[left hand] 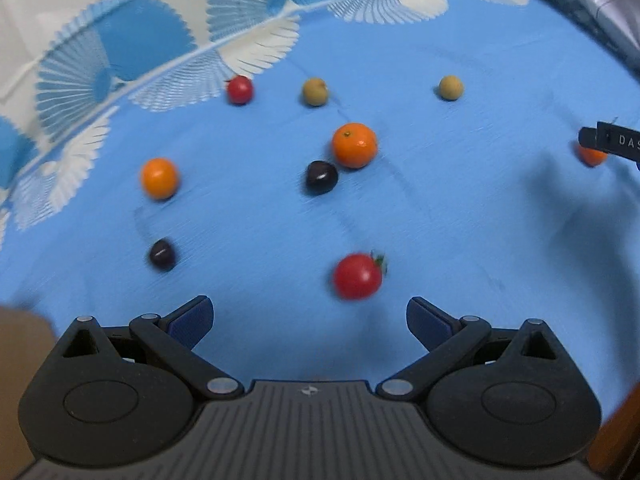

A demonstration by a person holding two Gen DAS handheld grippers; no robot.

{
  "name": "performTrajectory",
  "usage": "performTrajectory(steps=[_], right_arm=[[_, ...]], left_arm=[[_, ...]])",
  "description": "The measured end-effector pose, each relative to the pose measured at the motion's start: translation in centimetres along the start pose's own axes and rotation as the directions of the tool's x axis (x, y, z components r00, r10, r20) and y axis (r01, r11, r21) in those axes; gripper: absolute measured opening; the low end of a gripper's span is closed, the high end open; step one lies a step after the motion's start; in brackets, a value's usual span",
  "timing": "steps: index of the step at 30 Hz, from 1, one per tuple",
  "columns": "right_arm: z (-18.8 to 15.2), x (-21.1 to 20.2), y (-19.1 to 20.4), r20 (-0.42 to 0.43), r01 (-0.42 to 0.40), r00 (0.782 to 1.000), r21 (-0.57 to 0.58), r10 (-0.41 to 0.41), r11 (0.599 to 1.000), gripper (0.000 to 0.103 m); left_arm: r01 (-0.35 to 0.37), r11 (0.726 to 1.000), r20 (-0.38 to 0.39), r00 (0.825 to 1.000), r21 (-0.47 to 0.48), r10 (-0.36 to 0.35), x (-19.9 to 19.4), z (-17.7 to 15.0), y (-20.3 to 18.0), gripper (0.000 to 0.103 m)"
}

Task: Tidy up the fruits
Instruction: 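Grasp the red cherry tomato with the left tool while the right tool grasps the small orange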

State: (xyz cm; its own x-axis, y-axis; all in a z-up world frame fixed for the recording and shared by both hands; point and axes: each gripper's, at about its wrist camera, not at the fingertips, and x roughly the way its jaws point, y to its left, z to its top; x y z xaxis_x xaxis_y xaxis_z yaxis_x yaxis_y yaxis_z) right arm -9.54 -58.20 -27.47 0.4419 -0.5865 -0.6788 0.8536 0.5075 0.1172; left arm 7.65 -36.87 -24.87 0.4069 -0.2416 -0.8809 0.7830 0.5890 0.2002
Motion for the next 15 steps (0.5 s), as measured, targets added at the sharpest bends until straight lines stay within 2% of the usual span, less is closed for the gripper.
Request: performTrajectory(steps=[5,6,9,10,11,12,13,14,15], right_arm=[[0.0,3.8,0.5,-0.041,0.048,0.998,-0.040,-0.049,0.998,0.103],[-0.4,3.8,0.6,-0.001,0.057,0.998,-0.072,-0.057,0.996,0.102],[-0.9,3.6,0.6,0.028,0.059,0.998,-0.080,-0.057,0.995,0.102],[-0.9,3.5,0.5,0.027,0.056,0.998,-0.081,-0.054,0.995,0.102],[-0.8,3.4,0.5,0.021,0.056,0.998,-0.085,-0.055,0.995,0.100],[-0.6,3.2,0.5,0.019,0.061,0.998,-0.083,-0.060,0.995,0.096],[-0.6,2.8,0.4,0.024,0.063,0.998,-0.076,-0.061,0.995,0.082],[-0.6,2.4,0.4,0.032,0.065,0.998,-0.074,-0.062,0.995,0.061],[-0.6,2.0,0.5,0.038,0.078,0.996,-0.083,-0.075,0.994,0.053]], left_arm=[[0.010,1.000,-0.065,0.998,0.009,-0.009,4.4,1.2,0.0,0.103],[0.028,1.000,-0.063,0.998,-0.013,-0.029,4.5,1.3,0.4,0.103],[0.039,0.998,-0.046,0.998,-0.051,-0.041,4.4,1.4,1.5,0.101],[0.042,0.997,-0.047,0.998,-0.058,-0.045,4.4,1.5,1.7,0.094],[0.057,0.996,-0.050,0.997,-0.075,-0.061,4.3,1.7,2.0,0.075],[0.077,0.992,-0.052,0.995,-0.101,-0.082,4.1,2.0,2.2,0.059],[0.100,0.986,-0.060,0.992,-0.133,-0.109,3.4,2.0,2.4,0.033],[0.116,0.980,-0.069,0.989,-0.161,-0.129,3.2,2.2,2.6,0.033],[0.130,0.975,-0.062,0.988,-0.178,-0.143,2.9,2.3,2.8,0.033]])
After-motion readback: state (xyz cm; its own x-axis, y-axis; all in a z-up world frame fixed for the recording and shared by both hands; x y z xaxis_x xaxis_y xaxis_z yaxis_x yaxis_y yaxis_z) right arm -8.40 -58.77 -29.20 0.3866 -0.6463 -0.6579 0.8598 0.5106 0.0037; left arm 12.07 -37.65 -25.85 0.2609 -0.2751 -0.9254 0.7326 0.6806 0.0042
